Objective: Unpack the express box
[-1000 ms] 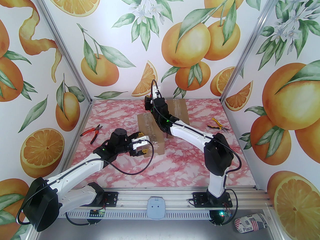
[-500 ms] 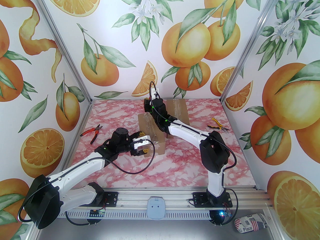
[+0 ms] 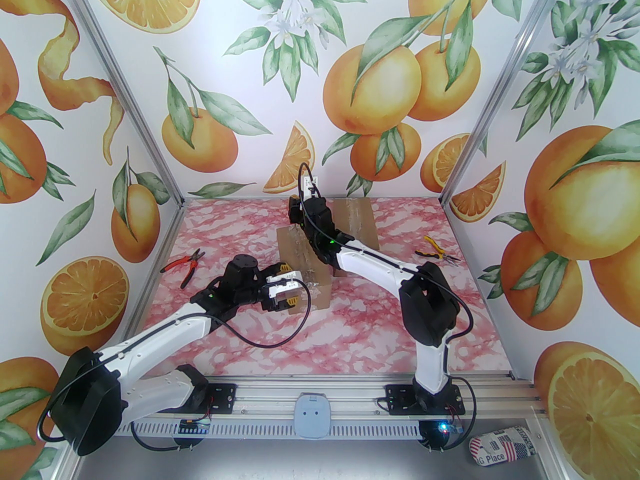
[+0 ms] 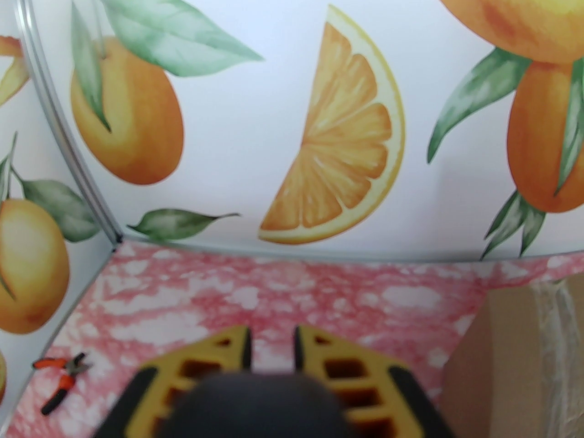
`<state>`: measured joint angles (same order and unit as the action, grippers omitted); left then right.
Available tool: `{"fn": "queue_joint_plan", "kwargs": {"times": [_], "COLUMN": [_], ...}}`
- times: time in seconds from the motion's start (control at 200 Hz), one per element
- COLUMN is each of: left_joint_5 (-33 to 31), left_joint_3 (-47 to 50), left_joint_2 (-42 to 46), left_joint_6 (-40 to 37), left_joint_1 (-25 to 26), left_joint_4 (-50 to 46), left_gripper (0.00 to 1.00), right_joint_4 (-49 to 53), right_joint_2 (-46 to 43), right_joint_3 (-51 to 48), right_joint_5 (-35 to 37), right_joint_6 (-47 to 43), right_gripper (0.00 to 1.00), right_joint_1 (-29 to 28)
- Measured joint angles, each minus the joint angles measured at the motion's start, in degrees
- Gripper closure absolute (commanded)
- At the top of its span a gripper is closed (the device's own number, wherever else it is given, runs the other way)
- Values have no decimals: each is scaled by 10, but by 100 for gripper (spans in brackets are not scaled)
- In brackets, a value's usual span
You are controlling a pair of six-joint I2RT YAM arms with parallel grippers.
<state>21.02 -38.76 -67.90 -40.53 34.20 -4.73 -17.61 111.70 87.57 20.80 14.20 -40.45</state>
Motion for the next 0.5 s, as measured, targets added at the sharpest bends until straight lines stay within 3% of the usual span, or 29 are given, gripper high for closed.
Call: {"fn": "queue_joint_plan", "kwargs": {"times": [0.5], "left_joint_5": [0], "left_joint_3": [-12], "left_joint_2": [-13], "left_joint_6": [-1], "left_joint_1": [0], "left_joint_4": [-4], "left_gripper": [25], "right_joint_4": [-22], "right_joint_2": [-8], "right_joint_3": [-15], "right_joint_5": [0], "right_joint_6": [-3], "right_gripper": [100], "right_joint_1": [8]}}
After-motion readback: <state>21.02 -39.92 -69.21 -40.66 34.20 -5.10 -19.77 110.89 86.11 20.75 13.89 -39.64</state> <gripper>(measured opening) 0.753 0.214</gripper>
